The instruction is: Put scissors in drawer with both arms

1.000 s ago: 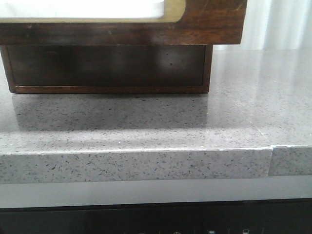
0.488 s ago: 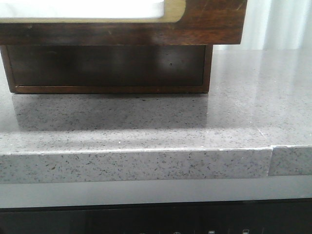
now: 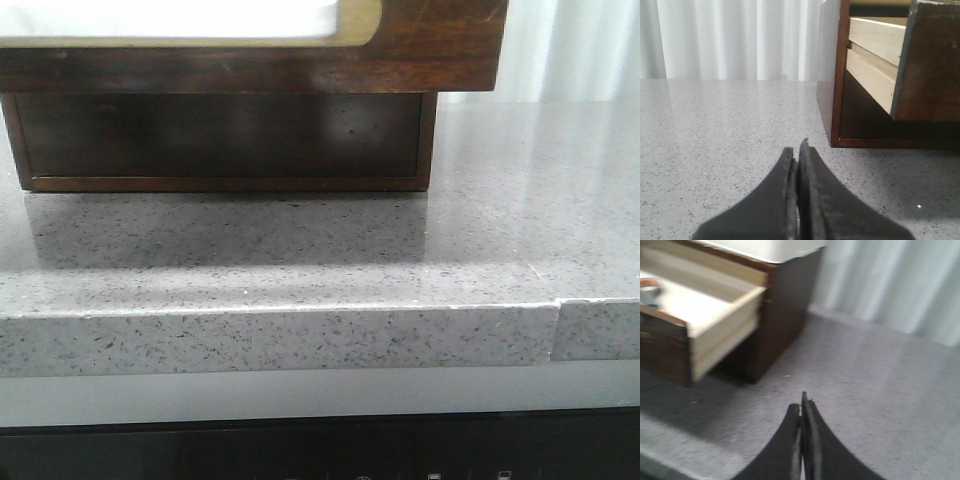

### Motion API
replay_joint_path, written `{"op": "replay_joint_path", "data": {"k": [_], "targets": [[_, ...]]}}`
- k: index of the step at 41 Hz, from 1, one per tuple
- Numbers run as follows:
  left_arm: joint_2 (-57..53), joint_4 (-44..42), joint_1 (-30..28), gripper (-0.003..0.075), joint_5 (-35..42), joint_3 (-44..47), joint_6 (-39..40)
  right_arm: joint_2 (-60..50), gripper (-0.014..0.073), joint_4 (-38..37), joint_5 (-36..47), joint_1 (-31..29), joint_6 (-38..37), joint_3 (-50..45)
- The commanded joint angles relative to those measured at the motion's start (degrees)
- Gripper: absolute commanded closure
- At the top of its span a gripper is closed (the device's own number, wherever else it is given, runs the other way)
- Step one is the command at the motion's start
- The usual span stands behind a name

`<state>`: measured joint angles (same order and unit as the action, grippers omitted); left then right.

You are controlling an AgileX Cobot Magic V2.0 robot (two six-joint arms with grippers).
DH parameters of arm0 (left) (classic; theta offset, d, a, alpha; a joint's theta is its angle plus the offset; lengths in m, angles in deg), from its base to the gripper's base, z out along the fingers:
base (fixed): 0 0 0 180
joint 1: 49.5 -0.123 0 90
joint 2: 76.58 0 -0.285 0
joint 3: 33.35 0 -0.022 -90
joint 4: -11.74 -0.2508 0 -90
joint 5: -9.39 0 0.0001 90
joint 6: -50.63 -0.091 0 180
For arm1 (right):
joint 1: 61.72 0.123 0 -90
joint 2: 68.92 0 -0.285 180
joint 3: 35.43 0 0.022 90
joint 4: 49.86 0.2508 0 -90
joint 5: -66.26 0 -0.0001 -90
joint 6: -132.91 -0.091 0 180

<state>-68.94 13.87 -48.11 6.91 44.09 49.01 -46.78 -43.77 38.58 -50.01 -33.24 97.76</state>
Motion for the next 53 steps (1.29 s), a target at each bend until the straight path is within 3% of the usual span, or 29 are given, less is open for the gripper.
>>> {"op": "replay_joint_path", "data": {"k": [1,9,19,37,46,53], "targets": [[-1.1,0.0,0.0,0.0741,4.8,1.4,0.4,-4.0,0.0663,-0.3,12.7,-4.1,0.0,-6.2],[-1.1,0.0,0.0,0.0741,4.8,1.4,0.4,-11.7,0.0663,-0.3,22.3,-8.7,0.0,-20.7],[-1.1,0.0,0.0,0.0741,4.8,1.4,0.4,-15.9,0.0663,-0.2,29.2,-9.2,-0.1,-32.0],[-1.1,0.0,0.0,0.0741,4.8,1.4,0.4,-15.9,0.0662,0.9,29.8,-9.2,-1.1,-32.0],[-1.1,0.0,0.0,0.0741,4.8,1.4,0.4,-15.9,0.0661,-11.3,31.8,-9.9,-18.5,-32.0],[-1.1,0.0,0.0,0.0741,4.8,1.4,0.4,-15.9,0.0661,-11.3,30.7,-11.2,-20.3,-32.0]]}}
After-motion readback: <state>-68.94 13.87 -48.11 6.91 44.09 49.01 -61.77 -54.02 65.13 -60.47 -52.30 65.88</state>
